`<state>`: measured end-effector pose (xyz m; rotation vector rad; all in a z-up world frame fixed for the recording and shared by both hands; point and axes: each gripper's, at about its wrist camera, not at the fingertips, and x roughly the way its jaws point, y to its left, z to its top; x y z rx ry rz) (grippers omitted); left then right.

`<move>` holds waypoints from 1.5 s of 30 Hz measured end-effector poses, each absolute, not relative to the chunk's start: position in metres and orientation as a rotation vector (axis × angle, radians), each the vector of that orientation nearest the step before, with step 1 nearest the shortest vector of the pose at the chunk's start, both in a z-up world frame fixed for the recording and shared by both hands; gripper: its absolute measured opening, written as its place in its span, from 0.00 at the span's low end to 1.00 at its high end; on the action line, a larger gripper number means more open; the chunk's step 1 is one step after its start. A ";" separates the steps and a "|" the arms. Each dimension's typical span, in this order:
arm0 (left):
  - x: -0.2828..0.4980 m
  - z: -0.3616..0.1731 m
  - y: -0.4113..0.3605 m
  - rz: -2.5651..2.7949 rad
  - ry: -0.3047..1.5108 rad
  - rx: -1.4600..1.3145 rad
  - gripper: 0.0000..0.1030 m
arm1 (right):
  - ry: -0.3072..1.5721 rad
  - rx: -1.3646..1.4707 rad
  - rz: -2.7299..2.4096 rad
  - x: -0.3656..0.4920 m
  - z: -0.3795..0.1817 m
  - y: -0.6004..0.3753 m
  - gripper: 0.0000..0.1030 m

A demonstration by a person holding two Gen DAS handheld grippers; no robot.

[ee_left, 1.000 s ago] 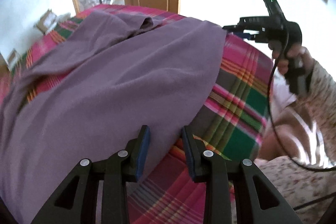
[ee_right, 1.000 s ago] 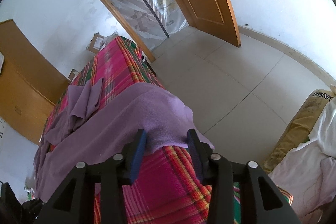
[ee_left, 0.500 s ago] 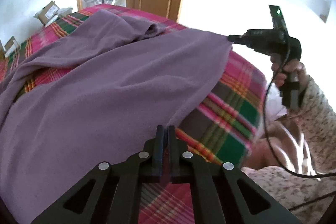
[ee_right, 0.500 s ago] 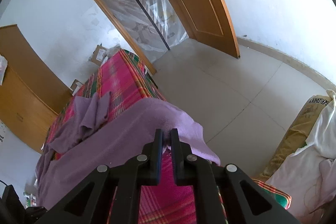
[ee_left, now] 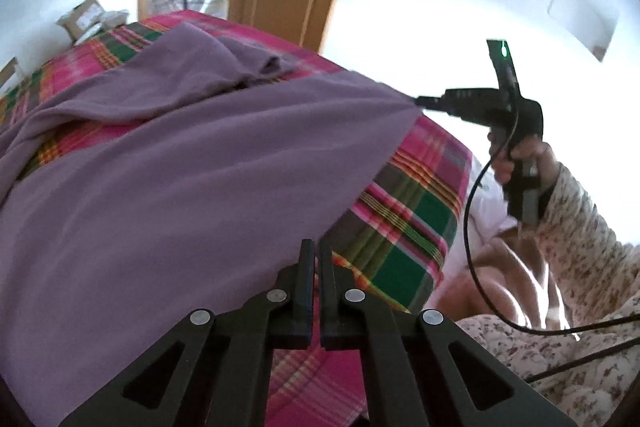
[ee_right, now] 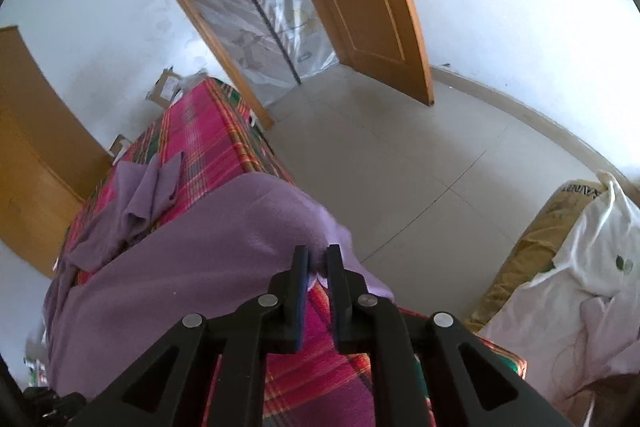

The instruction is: Fold clothes

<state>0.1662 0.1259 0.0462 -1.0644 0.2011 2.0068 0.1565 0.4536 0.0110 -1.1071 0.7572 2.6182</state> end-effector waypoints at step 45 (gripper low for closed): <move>0.077 0.212 -0.120 2.653 -0.242 -0.925 0.12 | -0.151 -0.713 3.442 0.059 0.302 0.203 0.31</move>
